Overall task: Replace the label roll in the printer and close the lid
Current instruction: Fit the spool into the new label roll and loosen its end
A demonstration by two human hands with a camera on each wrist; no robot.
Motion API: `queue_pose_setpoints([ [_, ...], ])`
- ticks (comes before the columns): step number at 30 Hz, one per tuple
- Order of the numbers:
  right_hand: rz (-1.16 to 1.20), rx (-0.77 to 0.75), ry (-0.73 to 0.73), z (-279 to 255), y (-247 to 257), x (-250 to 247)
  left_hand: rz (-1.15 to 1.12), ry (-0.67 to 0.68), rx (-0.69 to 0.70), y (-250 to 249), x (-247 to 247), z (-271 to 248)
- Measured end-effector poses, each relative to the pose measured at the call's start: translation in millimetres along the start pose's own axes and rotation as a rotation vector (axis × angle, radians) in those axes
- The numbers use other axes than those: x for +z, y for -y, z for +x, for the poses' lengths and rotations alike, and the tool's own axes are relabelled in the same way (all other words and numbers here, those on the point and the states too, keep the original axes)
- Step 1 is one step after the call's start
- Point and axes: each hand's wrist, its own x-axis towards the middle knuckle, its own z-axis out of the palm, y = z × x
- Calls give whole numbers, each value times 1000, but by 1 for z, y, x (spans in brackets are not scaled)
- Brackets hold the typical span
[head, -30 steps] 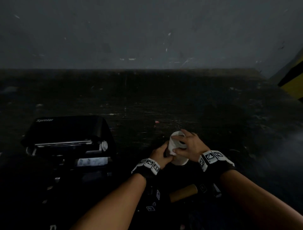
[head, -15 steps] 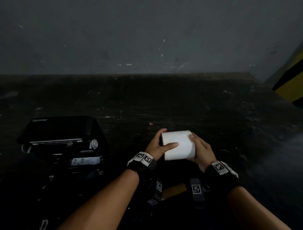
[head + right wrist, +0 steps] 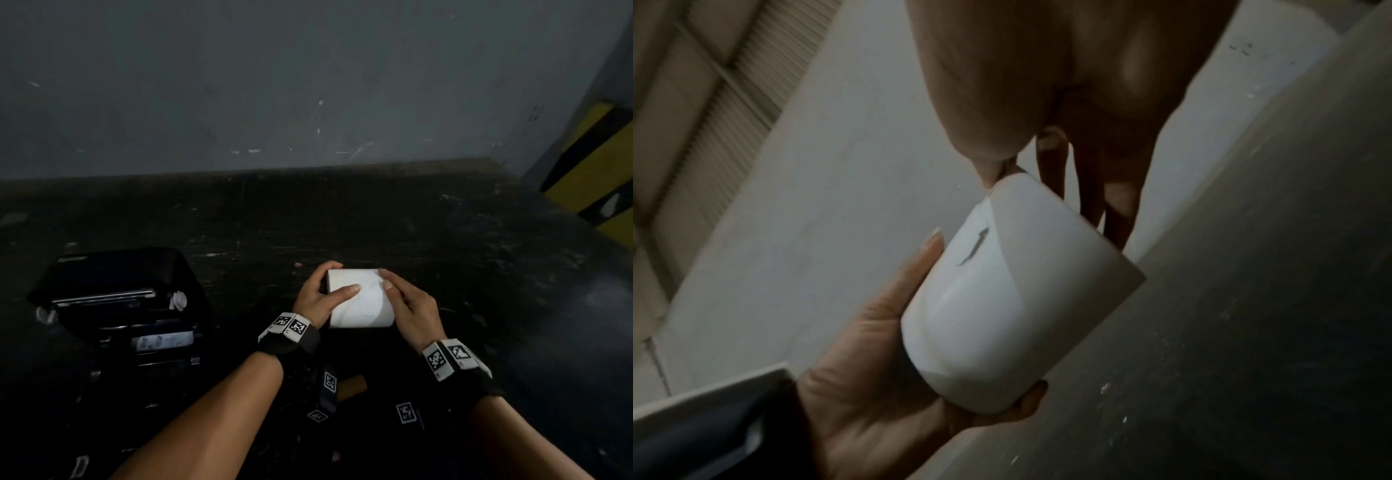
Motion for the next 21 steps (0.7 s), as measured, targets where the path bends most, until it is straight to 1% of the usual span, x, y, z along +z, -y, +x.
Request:
queue_pose_setpoints([
  [4, -24, -57, 50, -2, 10, -13, -3, 6, 12, -6, -1, -3],
  [6, -78, -108, 80, -1, 13, -16, 2, 6, 21, -9, -2, -4],
  [9, -168, -179, 58, 0, 16, -14, 10, 0, 41, -12, -3, -5],
  [13, -175, -227, 20, -1, 20, -12, 37, -9, 60, -15, -3, -6],
  [17, -167, -189, 24, -1, 20, -9, 64, -24, 67, -15, -3, -5],
  [21, -99, -62, 31, 4, 21, -4, 89, -27, 65, -12, -2, -5],
])
